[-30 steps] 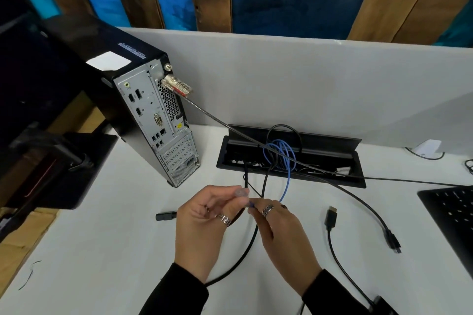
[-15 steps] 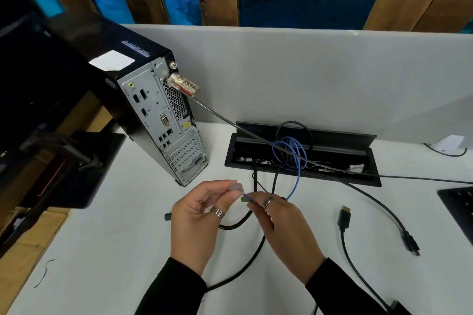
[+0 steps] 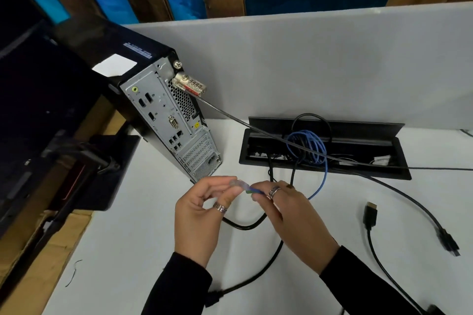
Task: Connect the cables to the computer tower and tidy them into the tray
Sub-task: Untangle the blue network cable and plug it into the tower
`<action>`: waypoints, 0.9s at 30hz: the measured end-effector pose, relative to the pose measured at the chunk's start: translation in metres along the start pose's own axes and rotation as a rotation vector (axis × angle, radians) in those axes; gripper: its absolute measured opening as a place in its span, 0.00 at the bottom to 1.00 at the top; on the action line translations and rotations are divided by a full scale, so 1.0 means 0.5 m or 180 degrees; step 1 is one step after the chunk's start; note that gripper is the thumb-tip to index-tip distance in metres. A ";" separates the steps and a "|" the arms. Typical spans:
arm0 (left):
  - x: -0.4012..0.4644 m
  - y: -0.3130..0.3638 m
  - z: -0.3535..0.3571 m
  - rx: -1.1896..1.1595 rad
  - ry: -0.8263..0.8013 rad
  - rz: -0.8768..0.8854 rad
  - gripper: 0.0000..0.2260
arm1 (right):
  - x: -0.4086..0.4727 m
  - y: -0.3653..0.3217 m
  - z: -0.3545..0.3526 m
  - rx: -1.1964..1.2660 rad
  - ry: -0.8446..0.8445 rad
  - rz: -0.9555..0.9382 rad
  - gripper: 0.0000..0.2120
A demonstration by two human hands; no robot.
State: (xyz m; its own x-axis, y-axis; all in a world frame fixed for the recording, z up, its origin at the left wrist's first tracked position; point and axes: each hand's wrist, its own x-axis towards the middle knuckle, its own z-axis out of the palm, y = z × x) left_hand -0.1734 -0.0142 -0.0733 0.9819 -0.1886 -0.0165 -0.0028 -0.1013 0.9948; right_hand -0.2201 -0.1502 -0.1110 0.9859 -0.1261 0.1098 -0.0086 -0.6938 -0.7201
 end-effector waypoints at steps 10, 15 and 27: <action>0.055 0.008 -0.051 0.0911 -0.0048 0.0297 0.04 | 0.048 -0.019 0.015 0.0601 -0.0045 -0.0248 0.11; 0.077 0.028 -0.087 0.1369 -0.0123 0.0454 0.06 | 0.072 -0.029 0.027 0.0596 0.0202 -0.0497 0.12; 0.182 0.179 -0.158 0.4077 -0.0292 0.3149 0.08 | 0.143 -0.081 0.043 0.0366 0.0259 -0.0557 0.13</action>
State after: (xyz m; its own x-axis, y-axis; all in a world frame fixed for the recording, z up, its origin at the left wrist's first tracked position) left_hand -0.0695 0.0369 0.0224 0.4865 -0.7210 0.4934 -0.7870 -0.6069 -0.1110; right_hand -0.1456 -0.1159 -0.0887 0.9539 -0.0709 0.2915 0.1852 -0.6252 -0.7582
